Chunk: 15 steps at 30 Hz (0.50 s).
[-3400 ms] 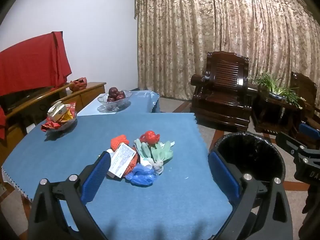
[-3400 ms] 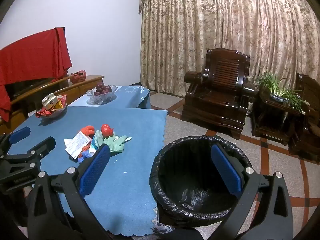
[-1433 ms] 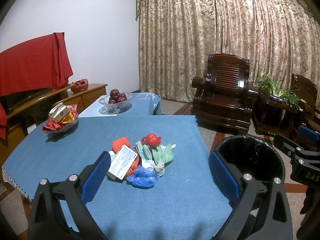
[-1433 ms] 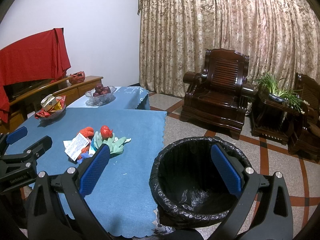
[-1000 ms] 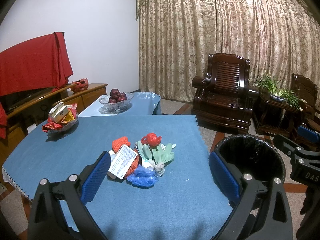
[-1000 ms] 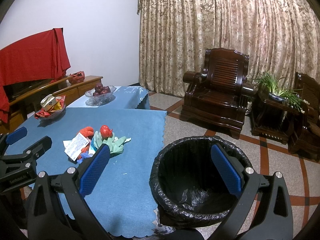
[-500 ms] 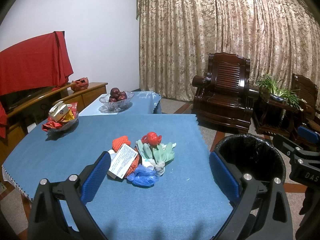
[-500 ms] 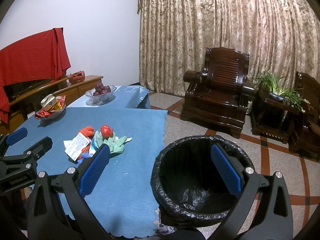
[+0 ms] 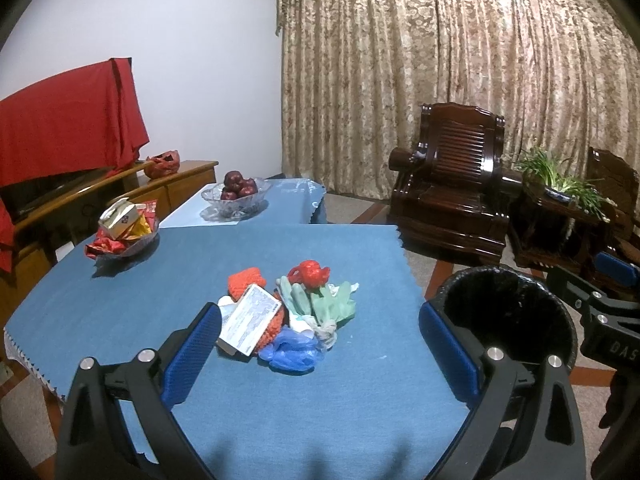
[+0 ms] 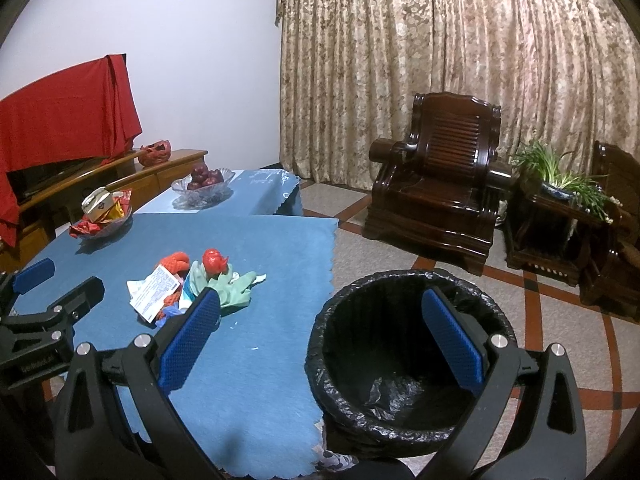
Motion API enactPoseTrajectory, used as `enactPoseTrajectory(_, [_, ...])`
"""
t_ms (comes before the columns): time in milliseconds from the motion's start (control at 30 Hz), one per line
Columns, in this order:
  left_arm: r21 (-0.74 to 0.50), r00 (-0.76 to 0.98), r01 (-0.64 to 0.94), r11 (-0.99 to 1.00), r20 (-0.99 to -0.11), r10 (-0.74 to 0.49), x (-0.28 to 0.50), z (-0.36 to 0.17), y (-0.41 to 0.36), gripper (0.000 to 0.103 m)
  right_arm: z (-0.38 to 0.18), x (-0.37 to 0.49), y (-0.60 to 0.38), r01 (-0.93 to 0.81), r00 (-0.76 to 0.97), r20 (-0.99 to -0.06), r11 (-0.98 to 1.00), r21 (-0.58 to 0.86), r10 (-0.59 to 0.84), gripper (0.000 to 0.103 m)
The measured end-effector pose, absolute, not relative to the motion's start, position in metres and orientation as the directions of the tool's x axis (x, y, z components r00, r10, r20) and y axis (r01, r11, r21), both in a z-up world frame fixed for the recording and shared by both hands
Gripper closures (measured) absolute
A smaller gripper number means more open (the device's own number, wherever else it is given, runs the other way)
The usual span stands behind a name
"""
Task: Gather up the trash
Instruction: 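Move both tools forward to the trash pile on the table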
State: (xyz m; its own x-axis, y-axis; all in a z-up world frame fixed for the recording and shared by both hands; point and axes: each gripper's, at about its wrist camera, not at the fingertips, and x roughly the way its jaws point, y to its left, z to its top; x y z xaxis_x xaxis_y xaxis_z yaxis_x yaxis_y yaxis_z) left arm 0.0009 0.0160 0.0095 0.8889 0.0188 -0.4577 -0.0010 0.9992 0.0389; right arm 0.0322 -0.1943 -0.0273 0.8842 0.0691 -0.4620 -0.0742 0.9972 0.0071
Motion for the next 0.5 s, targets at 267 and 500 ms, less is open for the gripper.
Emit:
enactPoseTrajectory(267, [0.027,0.887,-0.081,0.996,-0.455,0.085,0.010,-0.022,0.053,0.006,-0.051,0.067,-0.166,-0.126,0.865,-0.486,0.992,0.026,0.123,0.005])
enactPoseTrajectory(500, [0.059,0.861,-0.147,0.987,-0.484,0.157,0.040,-0.054,0.091,0.006,-0.086,0.113,-0.128,-0.181,0.831,-0.529,0.983,0.035,0.171,0.005])
